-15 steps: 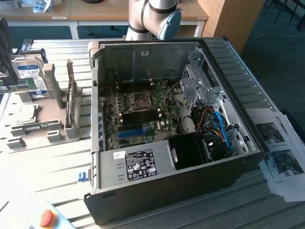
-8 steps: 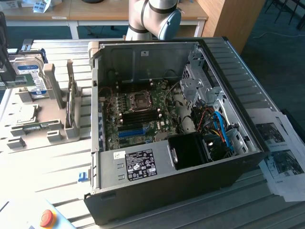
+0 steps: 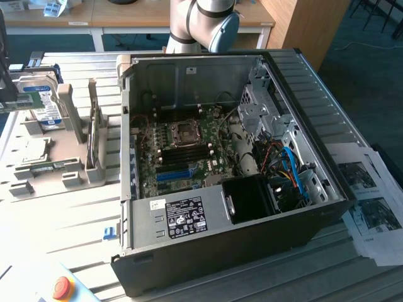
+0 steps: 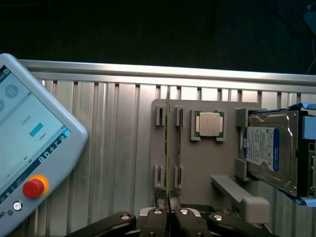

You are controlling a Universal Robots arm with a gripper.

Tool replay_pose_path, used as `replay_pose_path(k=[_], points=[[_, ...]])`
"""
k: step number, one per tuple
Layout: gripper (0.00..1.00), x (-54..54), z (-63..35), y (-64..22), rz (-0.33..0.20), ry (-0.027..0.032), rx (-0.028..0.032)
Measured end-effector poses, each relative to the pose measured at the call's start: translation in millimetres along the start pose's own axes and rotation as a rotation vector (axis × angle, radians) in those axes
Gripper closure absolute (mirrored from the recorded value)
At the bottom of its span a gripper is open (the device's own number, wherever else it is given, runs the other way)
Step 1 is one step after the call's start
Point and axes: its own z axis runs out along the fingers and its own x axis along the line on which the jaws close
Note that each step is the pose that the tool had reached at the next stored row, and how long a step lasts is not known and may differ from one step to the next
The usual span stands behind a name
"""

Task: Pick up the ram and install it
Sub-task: 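Pick up the ram and move it above insertion slot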

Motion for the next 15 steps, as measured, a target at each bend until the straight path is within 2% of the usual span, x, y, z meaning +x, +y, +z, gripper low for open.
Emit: replay_pose_path(k=[15], points=[[0.88,0.0,-2.0,-0.2,0.001,-0.0001,-0.0002]])
